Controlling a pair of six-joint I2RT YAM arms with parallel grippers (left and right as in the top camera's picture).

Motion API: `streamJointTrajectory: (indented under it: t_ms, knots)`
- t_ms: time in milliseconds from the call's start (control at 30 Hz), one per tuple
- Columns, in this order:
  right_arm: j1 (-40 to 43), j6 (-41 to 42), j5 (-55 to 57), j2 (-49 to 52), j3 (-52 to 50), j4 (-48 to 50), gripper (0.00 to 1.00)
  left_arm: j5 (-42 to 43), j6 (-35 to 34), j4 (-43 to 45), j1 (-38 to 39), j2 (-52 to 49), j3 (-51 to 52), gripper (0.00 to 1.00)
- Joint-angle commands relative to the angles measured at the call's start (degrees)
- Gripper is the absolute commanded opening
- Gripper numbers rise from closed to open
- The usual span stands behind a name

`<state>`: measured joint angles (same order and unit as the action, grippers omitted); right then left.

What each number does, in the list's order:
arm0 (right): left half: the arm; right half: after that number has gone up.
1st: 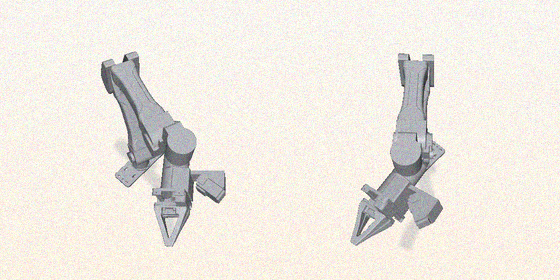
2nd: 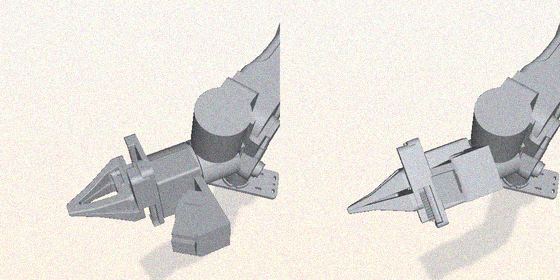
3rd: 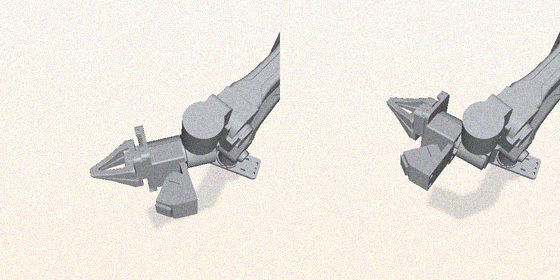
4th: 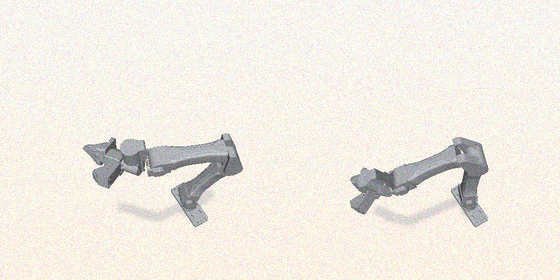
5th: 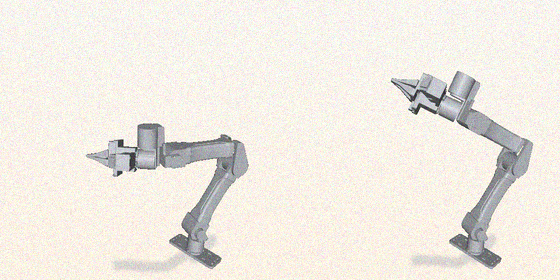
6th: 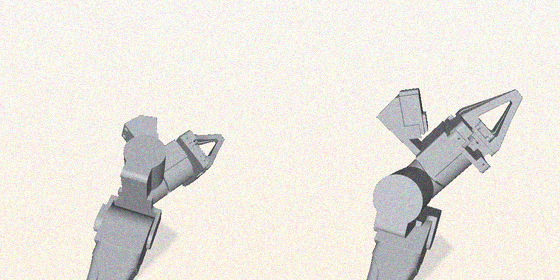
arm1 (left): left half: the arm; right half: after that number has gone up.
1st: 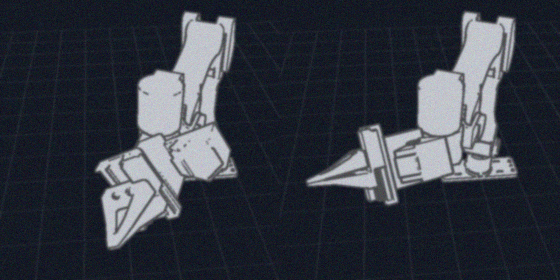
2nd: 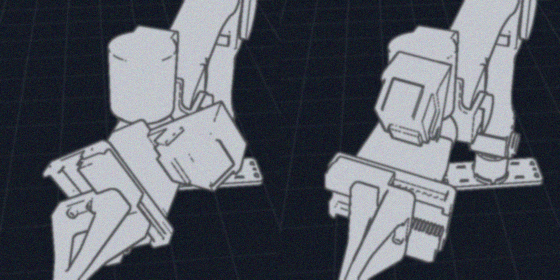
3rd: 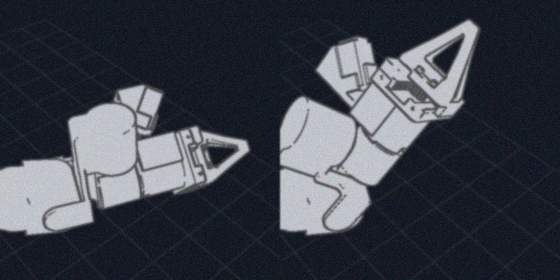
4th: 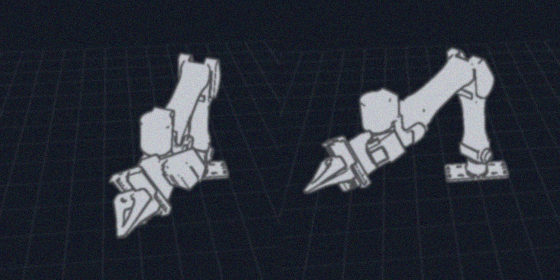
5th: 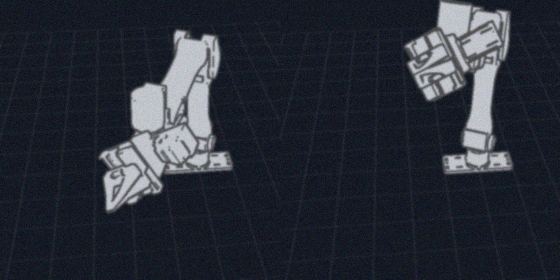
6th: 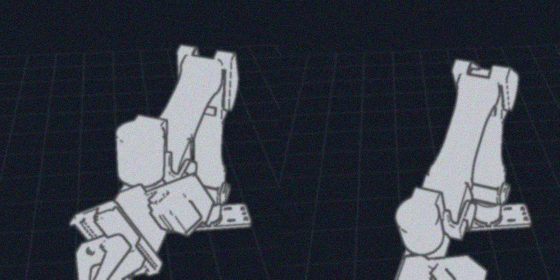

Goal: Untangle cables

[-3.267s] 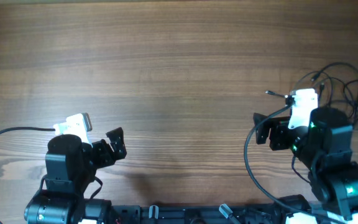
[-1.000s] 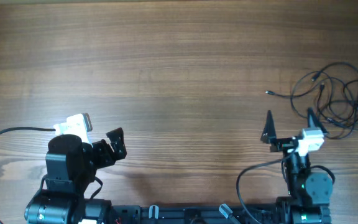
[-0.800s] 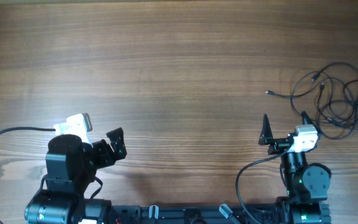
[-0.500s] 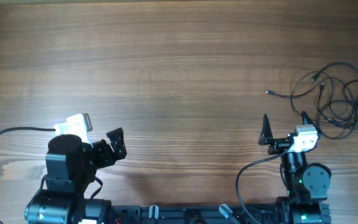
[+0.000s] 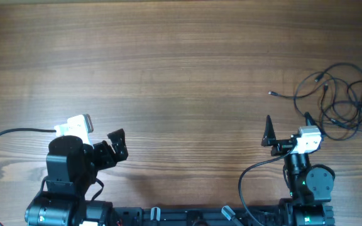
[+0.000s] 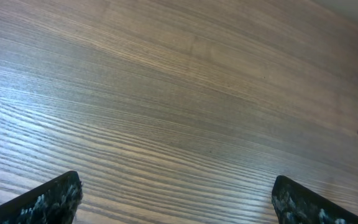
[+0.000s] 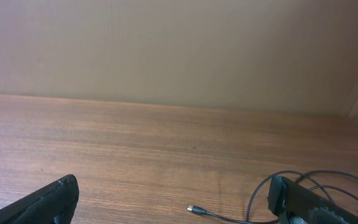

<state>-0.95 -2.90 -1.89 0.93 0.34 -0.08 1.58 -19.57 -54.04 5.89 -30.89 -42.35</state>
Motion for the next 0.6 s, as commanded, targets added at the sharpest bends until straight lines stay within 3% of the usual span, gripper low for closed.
streamJointTrajectory:
  t_ms: [0, 567]
  knots:
    - [0.3, 0.0, -0.9, -0.7, 0.0, 0.1, 1.0, -0.3, 1.1, 0.0, -0.1, 0.1, 0.2, 1.0]
    - [0.3, 0.0, -0.9, -0.7, 0.0, 0.2, 1.0, -1.0, 1.2, -0.9, -0.4, 2.2, 0.5, 1.0]
